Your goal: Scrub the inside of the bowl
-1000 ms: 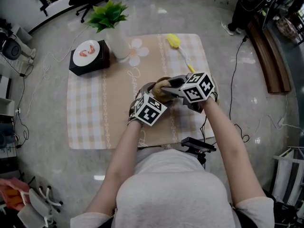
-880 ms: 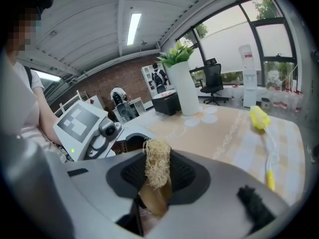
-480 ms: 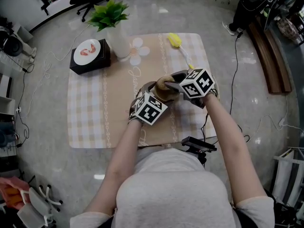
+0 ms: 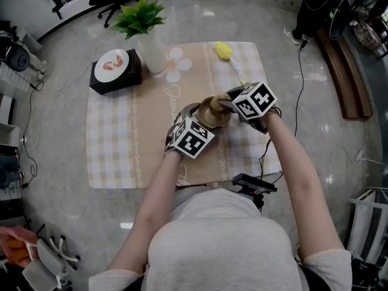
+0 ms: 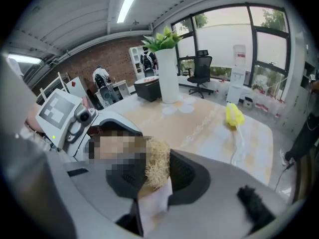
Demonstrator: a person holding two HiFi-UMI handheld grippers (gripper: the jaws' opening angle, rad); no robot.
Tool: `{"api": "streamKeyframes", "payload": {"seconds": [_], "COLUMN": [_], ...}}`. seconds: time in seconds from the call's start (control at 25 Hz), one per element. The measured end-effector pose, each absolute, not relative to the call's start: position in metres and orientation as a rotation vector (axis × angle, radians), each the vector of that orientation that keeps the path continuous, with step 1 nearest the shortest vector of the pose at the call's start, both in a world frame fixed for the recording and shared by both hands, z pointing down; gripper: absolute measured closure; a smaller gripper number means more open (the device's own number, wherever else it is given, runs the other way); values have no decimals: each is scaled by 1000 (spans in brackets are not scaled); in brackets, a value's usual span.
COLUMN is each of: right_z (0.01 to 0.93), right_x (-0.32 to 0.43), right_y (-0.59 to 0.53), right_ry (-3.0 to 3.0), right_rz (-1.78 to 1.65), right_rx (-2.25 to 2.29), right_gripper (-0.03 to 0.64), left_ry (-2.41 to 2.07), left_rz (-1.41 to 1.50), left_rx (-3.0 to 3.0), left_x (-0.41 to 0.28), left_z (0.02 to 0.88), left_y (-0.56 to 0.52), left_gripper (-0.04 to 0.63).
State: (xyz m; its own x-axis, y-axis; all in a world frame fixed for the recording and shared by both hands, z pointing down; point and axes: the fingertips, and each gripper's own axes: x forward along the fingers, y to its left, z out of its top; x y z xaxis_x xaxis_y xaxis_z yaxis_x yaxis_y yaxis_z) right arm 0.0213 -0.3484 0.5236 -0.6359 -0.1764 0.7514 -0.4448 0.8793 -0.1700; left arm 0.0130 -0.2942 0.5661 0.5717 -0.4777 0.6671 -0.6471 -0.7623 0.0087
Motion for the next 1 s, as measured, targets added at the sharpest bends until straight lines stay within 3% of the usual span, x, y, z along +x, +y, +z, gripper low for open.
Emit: {"api": "streamKeyframes", "payload": {"seconds": [0.52, 1.0], "right_z": [526, 529], "right_x": [39, 2], "right_y": [-318, -286], "right_ry": [-2160, -2223], "right_rz": [448, 488], "right_rx": [293, 119], "right_gripper": [514, 514], "left_ry": [-929, -924], "left_rz": [964, 965], "left_rx": [2559, 2559], "left_x": [13, 14], "left_z": [566, 566], "left_y": [-295, -294], "left_gripper": [130, 130]}}
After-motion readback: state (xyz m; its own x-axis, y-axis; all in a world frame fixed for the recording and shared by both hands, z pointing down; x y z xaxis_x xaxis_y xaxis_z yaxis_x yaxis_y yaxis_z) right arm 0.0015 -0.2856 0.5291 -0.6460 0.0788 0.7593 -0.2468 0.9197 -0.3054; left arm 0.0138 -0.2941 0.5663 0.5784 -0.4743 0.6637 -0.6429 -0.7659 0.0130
